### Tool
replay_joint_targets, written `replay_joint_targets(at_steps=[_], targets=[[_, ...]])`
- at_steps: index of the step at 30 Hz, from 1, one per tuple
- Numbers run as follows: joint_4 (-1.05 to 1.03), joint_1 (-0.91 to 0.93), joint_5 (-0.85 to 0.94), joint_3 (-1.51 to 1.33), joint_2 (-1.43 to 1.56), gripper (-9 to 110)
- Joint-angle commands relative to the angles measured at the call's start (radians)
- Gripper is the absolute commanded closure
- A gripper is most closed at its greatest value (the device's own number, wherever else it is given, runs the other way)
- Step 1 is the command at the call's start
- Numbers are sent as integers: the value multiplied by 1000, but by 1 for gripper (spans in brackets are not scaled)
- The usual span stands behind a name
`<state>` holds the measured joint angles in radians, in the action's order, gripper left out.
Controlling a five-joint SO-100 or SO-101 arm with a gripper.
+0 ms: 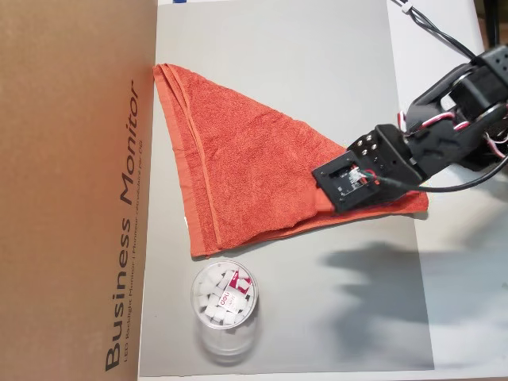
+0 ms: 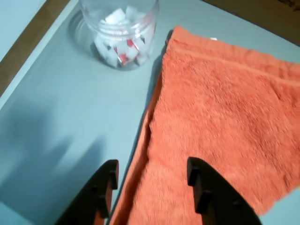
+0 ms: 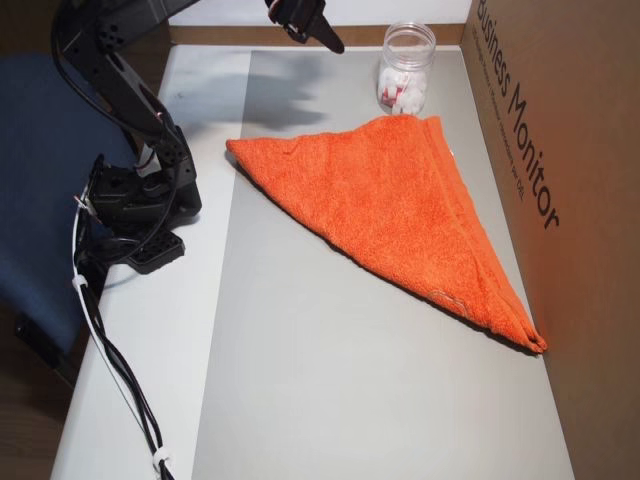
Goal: Fold the blanket.
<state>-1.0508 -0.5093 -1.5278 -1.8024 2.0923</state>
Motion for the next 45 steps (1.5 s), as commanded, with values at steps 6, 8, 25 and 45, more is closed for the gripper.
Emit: replay_joint_targets(at_steps=[6, 8, 25, 45], targets=[[-218, -3, 296, 6, 172, 87], [-235, -3, 385, 6, 183, 87], [-414, 109, 1060, -18, 179, 87], [-589, 72, 1330, -166, 178, 87]])
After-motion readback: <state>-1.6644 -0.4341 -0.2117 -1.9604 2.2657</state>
